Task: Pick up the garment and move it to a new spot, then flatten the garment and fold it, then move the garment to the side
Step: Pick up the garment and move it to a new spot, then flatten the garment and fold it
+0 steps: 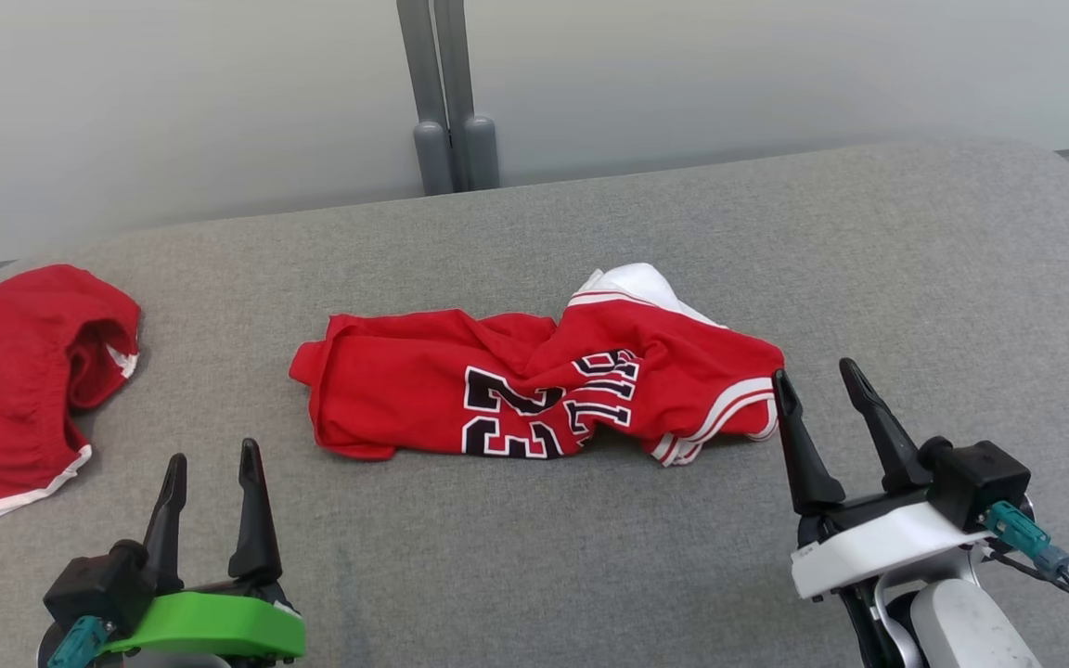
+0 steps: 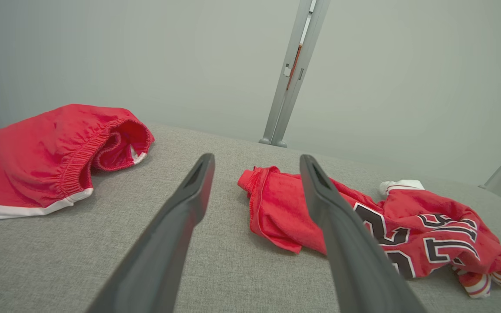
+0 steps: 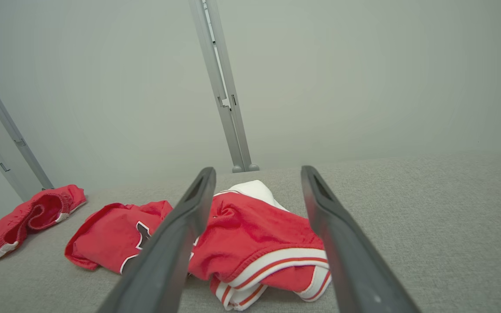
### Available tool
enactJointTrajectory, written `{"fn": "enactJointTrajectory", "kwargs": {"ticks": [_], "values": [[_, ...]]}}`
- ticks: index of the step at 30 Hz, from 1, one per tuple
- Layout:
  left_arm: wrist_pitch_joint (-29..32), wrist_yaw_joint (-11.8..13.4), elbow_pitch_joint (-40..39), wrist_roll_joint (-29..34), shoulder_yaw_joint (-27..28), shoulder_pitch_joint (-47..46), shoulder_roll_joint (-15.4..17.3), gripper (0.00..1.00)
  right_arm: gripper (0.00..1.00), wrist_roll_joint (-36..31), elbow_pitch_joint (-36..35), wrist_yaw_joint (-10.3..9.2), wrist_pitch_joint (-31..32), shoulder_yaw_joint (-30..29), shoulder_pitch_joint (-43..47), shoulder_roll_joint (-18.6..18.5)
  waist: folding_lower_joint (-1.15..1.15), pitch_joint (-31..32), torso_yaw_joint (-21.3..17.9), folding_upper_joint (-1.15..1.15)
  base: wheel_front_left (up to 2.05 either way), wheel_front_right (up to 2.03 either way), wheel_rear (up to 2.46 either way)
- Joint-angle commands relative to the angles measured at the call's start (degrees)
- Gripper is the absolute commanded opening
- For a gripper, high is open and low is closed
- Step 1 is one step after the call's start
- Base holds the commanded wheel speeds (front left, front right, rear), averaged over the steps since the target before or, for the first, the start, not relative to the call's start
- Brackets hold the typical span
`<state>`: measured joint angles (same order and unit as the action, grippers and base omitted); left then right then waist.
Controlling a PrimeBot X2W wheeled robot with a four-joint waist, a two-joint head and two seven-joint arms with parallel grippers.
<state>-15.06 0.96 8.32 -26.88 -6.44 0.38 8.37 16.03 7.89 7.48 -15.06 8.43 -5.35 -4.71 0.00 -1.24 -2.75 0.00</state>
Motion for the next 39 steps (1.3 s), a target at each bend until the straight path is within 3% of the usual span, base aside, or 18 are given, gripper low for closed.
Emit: {"fn": "enactJointTrajectory", "kwargs": {"ticks": [1,18,23,27,39], "values": [[-0.2,-0.5,0.2,1.2,0.5,0.6,-0.3,1.00,1.00,-0.1,-0.1,0.03,-0.2,-0.2,-0.5,-0.3,0.00,0.0,0.1,0.00,0.00,0.00,0.00],[-0.2,-4.5,2.0,4.7,3.6,-1.3,-3.7,1.00,1.00,0.5,1.1,0.03,-0.2,-0.7,-2.4,-1.6,0.00,-2.1,1.7,0.00,0.00,0.00,0.00],[-0.1,-5.2,2.7,5.3,3.7,-2.5,-4.1,1.00,1.00,2.3,2.8,0.03,-0.2,-0.1,-6.8,-3.7,0.00,-4.1,2.7,0.00,0.00,0.00,0.00],[-0.1,-5.6,3.2,5.6,3.6,-3.8,-4.4,1.00,1.00,4.6,8.4,0.03,-0.1,0.4,-12.1,-6.4,0.00,-5.9,4.4,0.00,0.00,0.00,0.00],[-0.1,-6.6,4.4,5.6,3.1,-8.5,-5.1,1.00,1.00,18.1,28.2,0.03,18.4,7.6,-30.2,-14.1,0.00,-13.2,12.3,0.00,0.00,0.00,0.00]]}}
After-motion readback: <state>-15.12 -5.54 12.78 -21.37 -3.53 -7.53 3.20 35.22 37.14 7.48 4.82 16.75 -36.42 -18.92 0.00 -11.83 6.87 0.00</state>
